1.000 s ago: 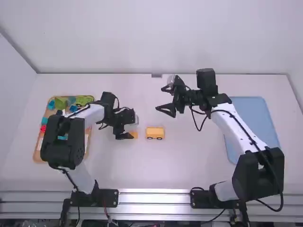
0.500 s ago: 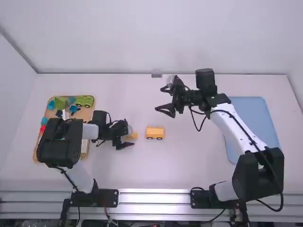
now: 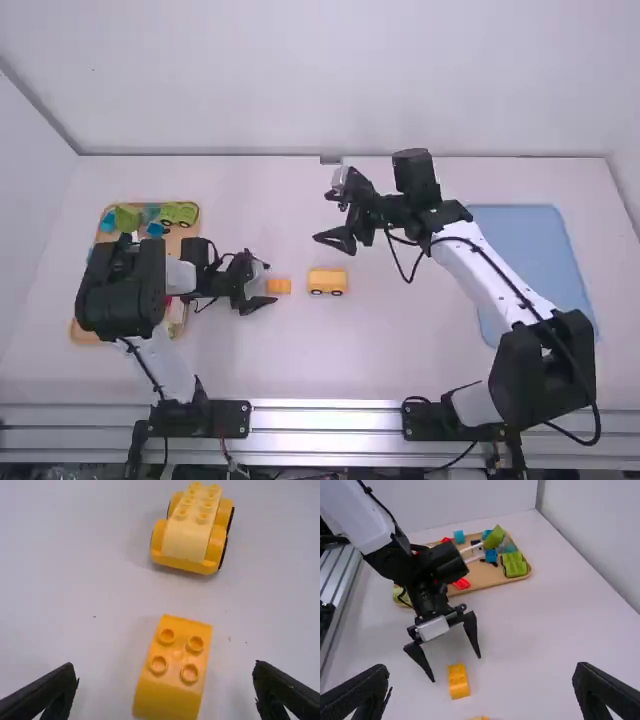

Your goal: Assemble lego blocks to make yellow taxi

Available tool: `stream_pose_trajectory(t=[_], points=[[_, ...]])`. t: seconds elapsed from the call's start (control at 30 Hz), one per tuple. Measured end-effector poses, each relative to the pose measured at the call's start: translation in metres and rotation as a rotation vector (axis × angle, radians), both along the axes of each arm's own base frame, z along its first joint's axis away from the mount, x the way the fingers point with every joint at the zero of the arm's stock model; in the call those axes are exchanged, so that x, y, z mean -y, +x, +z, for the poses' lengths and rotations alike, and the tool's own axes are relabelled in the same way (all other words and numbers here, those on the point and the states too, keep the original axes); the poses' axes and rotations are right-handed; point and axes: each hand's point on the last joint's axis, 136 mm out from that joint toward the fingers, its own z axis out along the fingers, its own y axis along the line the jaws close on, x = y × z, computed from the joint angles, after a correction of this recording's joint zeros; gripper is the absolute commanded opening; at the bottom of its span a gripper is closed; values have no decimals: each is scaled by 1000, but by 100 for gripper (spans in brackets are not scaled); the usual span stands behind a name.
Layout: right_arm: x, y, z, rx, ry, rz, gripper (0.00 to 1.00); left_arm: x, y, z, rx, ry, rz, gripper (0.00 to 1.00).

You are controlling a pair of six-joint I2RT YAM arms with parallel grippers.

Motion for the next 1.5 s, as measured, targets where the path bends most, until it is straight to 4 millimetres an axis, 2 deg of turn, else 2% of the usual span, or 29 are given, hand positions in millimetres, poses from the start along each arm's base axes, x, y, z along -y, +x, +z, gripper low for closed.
stream_pose_trajectory(t=[0.1, 0.23, 0.53, 0.77, 0.93, 1.0, 1.17, 1.37, 1.5], points=[[-1, -1, 0, 2, -3, 2, 98, 1, -2, -1, 13, 9, -18, 66], [-1, -1, 0, 1, -2, 2, 98, 2, -2, -1, 20, 14, -24, 71], [-1, -1, -1, -1, -4, 2, 98, 8, -4, -7, 26, 57, -53, 59], [-1, -1, -1, -4, -3, 2, 98, 9, -3, -10, 38, 86, -59, 33], [-1, -2, -1, -6, -5, 4, 98, 8, -2, -11, 44, 93, -57, 26], [-1, -2, -1, -8, -5, 3, 98, 8, -1, -11, 58, 92, -57, 19], [-1, -1, -2, -4, -9, -1, 98, 10, -3, -10, 95, 85, -62, 19], [10, 20, -14, 39, -102, -118, 98, 14, -16, -7, 52, 56, -67, 20], [24, 35, -28, 51, -194, -221, 98, 15, -16, 18, 28, 34, -50, 17]])
